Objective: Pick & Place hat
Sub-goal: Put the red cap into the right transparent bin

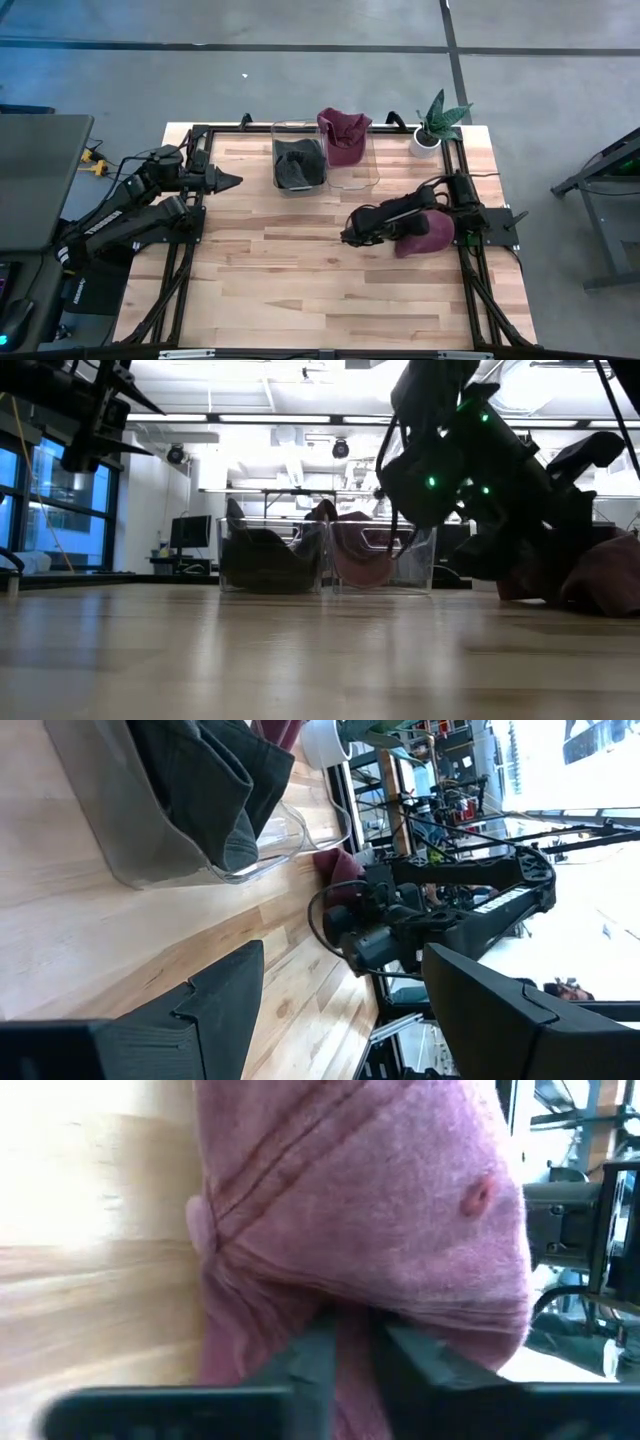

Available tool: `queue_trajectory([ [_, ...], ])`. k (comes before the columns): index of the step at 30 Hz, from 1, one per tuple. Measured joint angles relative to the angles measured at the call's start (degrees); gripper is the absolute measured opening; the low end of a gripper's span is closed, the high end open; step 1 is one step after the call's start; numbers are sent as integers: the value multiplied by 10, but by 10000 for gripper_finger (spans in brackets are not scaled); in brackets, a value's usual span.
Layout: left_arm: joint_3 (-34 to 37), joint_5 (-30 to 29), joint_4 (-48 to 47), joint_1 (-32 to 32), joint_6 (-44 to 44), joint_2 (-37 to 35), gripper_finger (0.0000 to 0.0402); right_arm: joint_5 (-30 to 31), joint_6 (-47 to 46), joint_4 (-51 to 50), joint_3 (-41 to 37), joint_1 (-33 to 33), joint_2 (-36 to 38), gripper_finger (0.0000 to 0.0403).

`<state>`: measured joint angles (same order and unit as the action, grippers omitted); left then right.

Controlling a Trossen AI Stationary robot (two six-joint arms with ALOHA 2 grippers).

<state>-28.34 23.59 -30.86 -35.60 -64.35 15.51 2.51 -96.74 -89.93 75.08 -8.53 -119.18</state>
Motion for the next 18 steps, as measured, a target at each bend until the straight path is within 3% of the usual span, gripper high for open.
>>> queue_trajectory([
  [3, 0, 0, -8, 0, 0, 0, 264, 20, 7, 2, 9, -2, 22, 10],
  [18, 0, 0, -13, 0, 0, 0, 264, 70, -74, 47, 11, -37, 217, 1],
])
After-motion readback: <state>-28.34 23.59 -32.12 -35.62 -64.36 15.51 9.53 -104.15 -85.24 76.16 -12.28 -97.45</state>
